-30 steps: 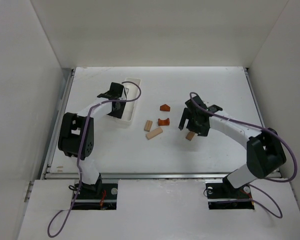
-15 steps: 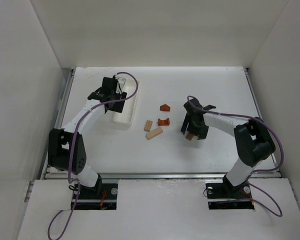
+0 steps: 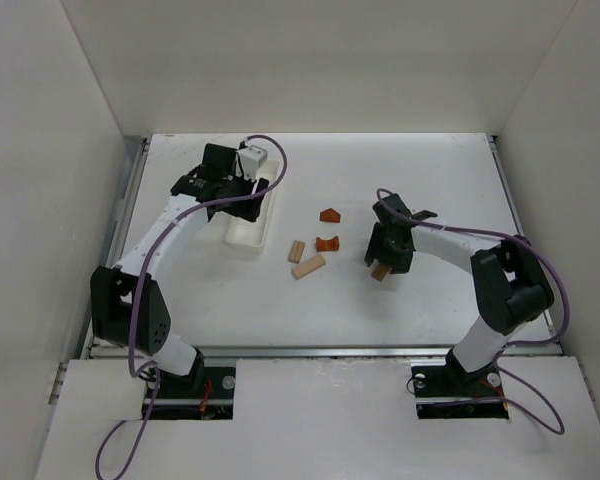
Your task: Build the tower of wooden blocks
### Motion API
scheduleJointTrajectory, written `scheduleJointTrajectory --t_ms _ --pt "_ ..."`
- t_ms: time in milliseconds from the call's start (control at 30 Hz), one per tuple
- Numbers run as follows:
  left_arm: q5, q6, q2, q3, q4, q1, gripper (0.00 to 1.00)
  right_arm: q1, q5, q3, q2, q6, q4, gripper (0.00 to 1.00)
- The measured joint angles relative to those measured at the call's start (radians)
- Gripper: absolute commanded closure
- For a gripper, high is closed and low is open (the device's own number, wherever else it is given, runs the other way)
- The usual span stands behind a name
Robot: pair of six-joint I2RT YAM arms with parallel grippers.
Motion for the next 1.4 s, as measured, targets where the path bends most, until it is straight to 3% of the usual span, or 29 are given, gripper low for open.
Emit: scheduleJointTrajectory --t_ms 33,133,167,267,433,500,567,733,833,1067,1233,1400 --pt "0.02 0.003 -0.006 0.006 -0.005 0.0 0.36 0.0 -0.006 -0.011 -0.009 -0.002 0.002 0.35" --pt "0.065 0.018 -0.023 0.024 -0.01 0.0 0.36 0.0 -0.012 -0.026 -0.016 -0.01 0.008 0.58" --pt "0.079 0.023 -0.027 0.029 -0.011 0.0 0.36 0.0 -0.011 -0.024 -0.011 -0.015 0.007 0.72" --pt "0.124 0.053 -0.033 0.041 -0.021 -0.003 0.36 0.0 -0.012 -0.002 0.009 -0.029 0.005 1.0" --pt "0.272 0.165 -0.035 0.056 -0.086 -0.006 0.33 0.002 -0.03 -0.005 -0.013 -0.1 0.027 1.0" --pt "0.37 0.224 -0.037 0.071 -0.133 -0.007 0.25 0.007 -0.049 -0.043 -0.094 -0.15 0.064 1.0" --pt "0.463 0.298 -0.04 0.09 -0.175 -0.008 0.15 0.018 -0.076 -0.097 -0.236 -0.21 0.115 1.0" --pt "0.625 0.558 -0.048 0.137 -0.286 -0.014 0.08 0.054 -0.142 -0.285 -0.69 -0.395 0.423 1.0" --pt "0.663 0.697 -0.037 0.212 -0.369 -0.022 0.08 0.06 -0.195 -0.385 -0.842 -0.51 0.594 1.0" --pt "0.706 0.948 -0.015 0.412 -0.474 -0.1 0.07 0.101 -0.356 -0.483 -0.834 -0.681 0.792 1.0" --pt "0.72 1.082 -0.019 0.417 -0.483 -0.182 0.04 0.182 -0.41 -0.483 -0.795 -0.776 0.827 1.0" --pt "0.74 1.205 -0.002 0.431 -0.549 -0.185 0.02 0.244 -0.415 -0.483 -0.809 -0.869 0.877 1.0"
